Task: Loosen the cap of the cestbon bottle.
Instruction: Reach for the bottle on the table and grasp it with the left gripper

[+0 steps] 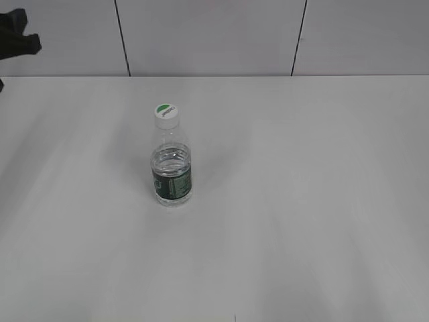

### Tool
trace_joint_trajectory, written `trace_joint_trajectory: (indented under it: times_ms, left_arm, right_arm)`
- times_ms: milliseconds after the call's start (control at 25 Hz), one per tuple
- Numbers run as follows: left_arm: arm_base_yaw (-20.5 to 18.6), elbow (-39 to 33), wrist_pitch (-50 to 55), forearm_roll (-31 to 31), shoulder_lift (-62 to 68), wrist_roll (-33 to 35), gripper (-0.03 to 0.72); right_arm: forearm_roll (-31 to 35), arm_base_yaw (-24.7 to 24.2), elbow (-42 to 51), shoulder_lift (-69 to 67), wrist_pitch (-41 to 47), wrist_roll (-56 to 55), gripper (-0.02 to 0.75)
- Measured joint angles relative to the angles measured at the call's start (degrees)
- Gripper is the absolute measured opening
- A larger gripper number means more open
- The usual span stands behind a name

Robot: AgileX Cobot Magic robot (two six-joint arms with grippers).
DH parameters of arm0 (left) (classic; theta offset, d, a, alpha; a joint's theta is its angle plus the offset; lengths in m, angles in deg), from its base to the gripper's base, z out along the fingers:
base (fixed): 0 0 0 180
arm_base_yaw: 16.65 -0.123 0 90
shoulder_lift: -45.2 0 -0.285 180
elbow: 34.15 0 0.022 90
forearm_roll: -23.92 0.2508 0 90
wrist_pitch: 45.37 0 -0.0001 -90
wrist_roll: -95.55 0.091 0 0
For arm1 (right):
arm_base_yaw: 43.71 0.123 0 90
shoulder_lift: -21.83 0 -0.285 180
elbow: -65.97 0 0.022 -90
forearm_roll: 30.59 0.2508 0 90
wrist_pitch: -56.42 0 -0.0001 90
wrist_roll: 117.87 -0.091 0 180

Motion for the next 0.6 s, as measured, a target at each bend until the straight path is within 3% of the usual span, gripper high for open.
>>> trace_joint_trajectory:
  times_ms: [360, 600]
  left_arm:
    - [0.0, -13.4, -22.0, 1.3, 7.7, -5.5, 0.386]
    - [0.0, -19.2, -23.4, 1.8, 12.9, -5.9, 0.385]
  right_arm:
    - [0.0, 0.0, 0.0, 0.0, 0.0, 0.0, 0.564]
    - [0.0, 0.0, 0.0, 0.0, 0.0, 0.0, 0.564]
